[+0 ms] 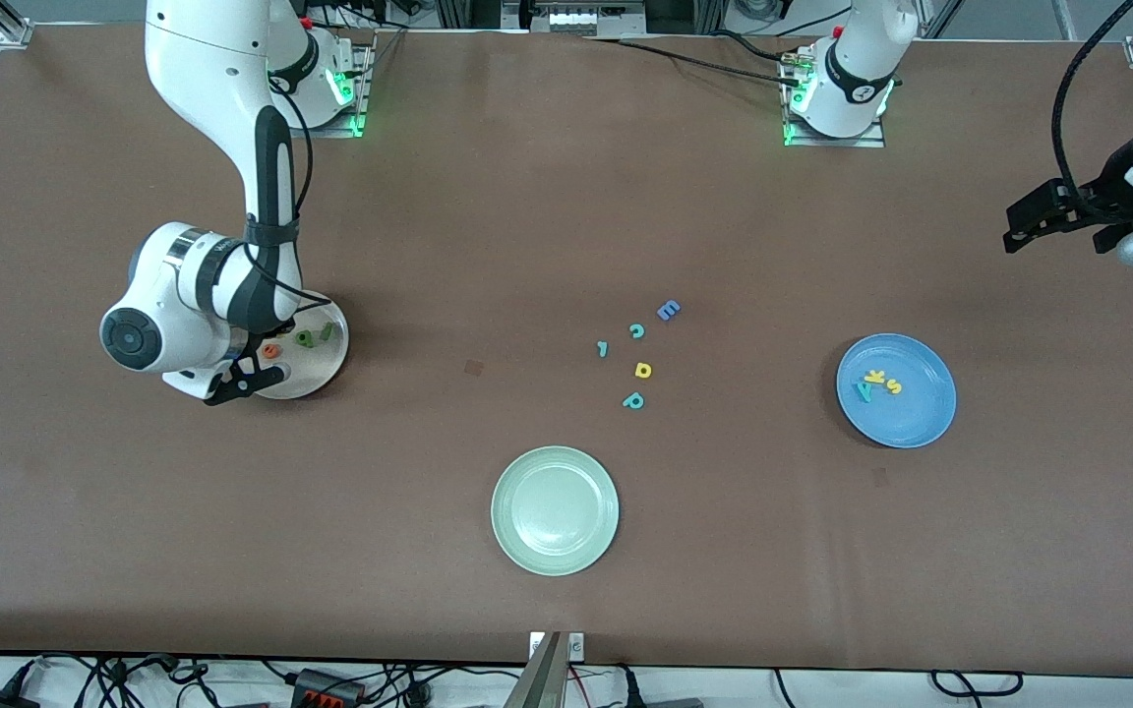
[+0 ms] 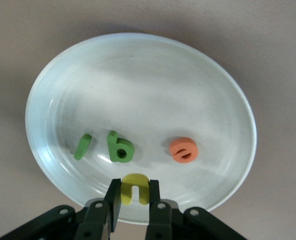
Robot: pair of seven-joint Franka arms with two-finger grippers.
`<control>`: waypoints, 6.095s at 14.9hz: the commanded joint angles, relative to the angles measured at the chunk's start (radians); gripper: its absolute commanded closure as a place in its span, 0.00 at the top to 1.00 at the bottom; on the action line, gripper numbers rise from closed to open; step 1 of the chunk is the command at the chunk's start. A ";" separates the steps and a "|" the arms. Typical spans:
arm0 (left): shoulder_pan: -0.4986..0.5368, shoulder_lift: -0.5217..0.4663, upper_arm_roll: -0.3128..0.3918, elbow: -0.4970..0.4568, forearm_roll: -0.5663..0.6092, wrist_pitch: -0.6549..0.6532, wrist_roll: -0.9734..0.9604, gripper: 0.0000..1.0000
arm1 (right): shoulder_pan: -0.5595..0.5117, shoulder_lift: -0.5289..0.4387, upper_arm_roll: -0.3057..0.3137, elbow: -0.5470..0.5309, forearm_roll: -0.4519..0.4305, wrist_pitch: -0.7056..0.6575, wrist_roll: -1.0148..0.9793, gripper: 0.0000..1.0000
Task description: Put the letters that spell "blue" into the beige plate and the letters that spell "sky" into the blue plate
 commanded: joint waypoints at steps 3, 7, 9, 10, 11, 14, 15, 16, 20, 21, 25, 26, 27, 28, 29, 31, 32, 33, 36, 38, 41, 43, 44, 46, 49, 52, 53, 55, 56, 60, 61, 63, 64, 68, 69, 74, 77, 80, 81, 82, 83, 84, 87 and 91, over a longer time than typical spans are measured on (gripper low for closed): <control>0.009 0.014 -0.006 0.035 0.014 -0.024 0.030 1.00 | 0.006 0.000 -0.013 0.005 0.018 0.002 0.013 1.00; 0.010 0.014 -0.003 0.035 0.001 -0.024 0.031 1.00 | 0.004 -0.004 -0.018 0.012 0.019 0.002 0.014 1.00; 0.009 0.014 -0.003 0.035 0.001 -0.024 0.031 1.00 | 0.001 -0.004 -0.018 0.034 0.019 0.002 0.013 1.00; 0.009 0.014 -0.003 0.036 0.001 -0.023 0.033 1.00 | -0.004 -0.004 -0.018 0.054 0.019 0.001 0.013 1.00; 0.009 0.014 -0.003 0.036 0.001 -0.023 0.033 1.00 | -0.007 -0.004 -0.018 0.069 0.019 0.001 0.011 1.00; 0.009 0.014 -0.003 0.036 0.001 -0.023 0.031 1.00 | -0.013 -0.004 -0.018 0.109 0.018 -0.001 -0.001 1.00; 0.009 0.014 -0.003 0.036 0.001 -0.023 0.033 1.00 | -0.016 -0.004 -0.012 0.126 0.016 -0.001 0.011 1.00; 0.009 0.014 -0.003 0.036 0.001 -0.023 0.033 1.00 | -0.034 -0.029 0.000 0.138 0.013 0.001 0.026 1.00; 0.009 0.014 -0.003 0.036 0.001 -0.023 0.033 1.00 | -0.316 -0.184 0.325 0.177 -0.143 -0.001 0.191 1.00; 0.009 0.014 -0.003 0.036 0.001 -0.023 0.031 1.00 | -0.338 -0.214 0.368 0.177 -0.177 -0.005 0.270 1.00; 0.009 0.014 -0.003 0.036 0.001 -0.023 0.033 1.00 | -0.418 -0.294 0.465 0.254 -0.264 -0.147 0.451 1.00; 0.009 0.014 -0.003 0.036 0.001 -0.023 0.033 1.00 | -0.444 -0.296 0.482 0.302 -0.266 -0.210 0.485 1.00; 0.009 0.014 -0.003 0.036 0.001 -0.023 0.033 1.00 | -0.465 -0.297 0.494 0.352 -0.269 -0.264 0.520 1.00; 0.009 0.014 -0.003 0.036 0.001 -0.023 0.033 1.00 | -0.491 -0.297 0.500 0.411 -0.271 -0.312 0.560 1.00; 0.009 0.014 -0.003 0.036 0.001 -0.023 0.033 1.00 | -0.511 -0.300 0.502 0.446 -0.281 -0.336 0.582 1.00; 0.009 0.014 -0.003 0.036 0.001 -0.023 0.031 1.00 | -0.571 -0.340 0.555 0.477 -0.326 -0.354 0.586 1.00; 0.009 0.014 -0.003 0.036 0.001 -0.023 0.031 1.00 | -0.615 -0.369 0.610 0.477 -0.367 -0.350 0.586 1.00; 0.009 0.014 -0.003 0.036 0.001 -0.023 0.031 1.00 | -0.667 -0.400 0.676 0.477 -0.424 -0.344 0.580 1.00; 0.009 0.014 -0.003 0.036 0.001 -0.024 0.031 1.00 | -0.793 -0.454 0.766 0.489 -0.536 -0.337 0.580 1.00; 0.009 0.014 -0.003 0.036 0.001 -0.024 0.031 1.00 | -0.868 -0.490 0.767 0.491 -0.548 -0.335 0.586 1.00; 0.009 0.014 -0.003 0.036 0.001 -0.024 0.030 1.00 | -0.980 -0.541 0.836 0.490 -0.548 -0.337 0.577 1.00; 0.010 0.014 -0.003 0.036 0.001 -0.026 0.030 1.00 | -1.049 -0.555 0.930 0.490 -0.559 -0.335 0.582 1.00; 0.009 0.014 -0.003 0.036 0.001 -0.026 0.030 1.00 | -1.053 -0.561 0.938 0.490 -0.559 -0.331 0.588 1.00; 0.010 0.014 -0.003 0.036 0.001 -0.026 0.030 1.00 | -1.039 -0.563 0.941 0.488 -0.561 -0.326 0.597 1.00; 0.010 0.014 -0.003 0.036 0.001 -0.026 0.030 1.00 | -0.969 -0.566 0.880 0.482 -0.561 -0.314 0.597 1.00; 0.010 0.014 -0.003 0.035 0.001 -0.027 0.028 1.00 | -0.912 -0.566 0.818 0.479 -0.562 -0.315 0.593 1.00; 0.010 0.014 -0.003 0.035 0.001 -0.027 0.028 1.00 | -0.912 -0.566 0.818 0.474 -0.562 -0.317 0.597 1.00; 0.010 0.014 -0.003 0.035 0.001 -0.027 0.028 1.00 | -0.910 -0.618 0.818 0.403 -0.565 -0.306 0.599 1.00; 0.010 0.014 -0.003 0.035 0.001 -0.027 0.028 1.00 | -0.912 -0.662 0.818 0.335 -0.568 -0.274 0.599 1.00; 0.010 0.014 -0.003 0.035 0.001 -0.027 0.028 1.00 | -0.910 -0.734 0.821 0.235 -0.571 -0.251 0.617 1.00; 0.010 0.014 -0.003 0.035 0.001 -0.027 0.028 1.00 | -0.909 -0.738 0.823 0.235 -0.571 -0.264 0.629 1.00; 0.010 0.014 -0.001 0.035 0.000 -0.027 0.027 1.00 | -0.913 -0.741 0.824 0.236 -0.568 -0.281 0.637 1.00; 0.010 0.014 -0.001 0.035 0.000 -0.029 0.026 1.00 | -0.915 -0.739 0.823 0.236 -0.568 -0.281 0.634 1.00; 0.010 0.014 0.000 0.035 0.000 -0.029 0.026 1.00 | -0.910 -0.739 0.824 0.235 -0.584 -0.295 0.631 1.00; 0.010 0.014 0.000 0.035 0.000 -0.029 0.026 1.00 | -0.910 -0.739 0.826 0.233 -0.584 -0.297 0.631 1.00; 0.010 0.014 0.000 0.035 0.000 -0.029 0.026 1.00 | -0.910 -0.741 0.826 0.235 -0.582 -0.288 0.632 1.00; 0.010 0.014 0.000 0.035 0.000 -0.029 0.026 1.00 | -0.910 -0.747 0.826 0.236 -0.582 -0.291 0.622 1.00; 0.010 0.014 0.000 0.035 0.000 -0.030 0.026 1.00 | -0.913 -0.750 0.824 0.233 -0.584 -0.295 0.603 1.00; 0.010 0.014 0.002 0.035 0.000 -0.029 0.025 1.00 | -0.915 -0.750 0.821 0.235 -0.584 -0.295 0.590 1.00; 0.010 0.014 0.002 0.035 0.000 -0.029 0.026 1.00 | -0.918 -0.751 0.818 0.233 -0.584 -0.295 0.576 1.00; 0.010 0.014 0.002 0.035 0.000 -0.029 0.025 1.00 | -0.927 -0.753 0.816 0.233 -0.584 -0.295 0.562 1.00; 0.010 0.014 0.002 0.035 0.000 -0.029 0.025 1.00 | -0.933 -0.753 0.816 0.233 -0.584 -0.295 0.548 1.00; 0.010 0.014 0.002 0.035 0.000 -0.030 0.025 1.00 | -0.936 -0.751 0.816 0.233 -0.584 -0.295 0.548 1.00; 0.010 0.014 0.002 0.035 -0.006 -0.029 0.025 1.00 | -0.944 -0.753 0.818 0.217 -0.584 -0.291 0.547 1.00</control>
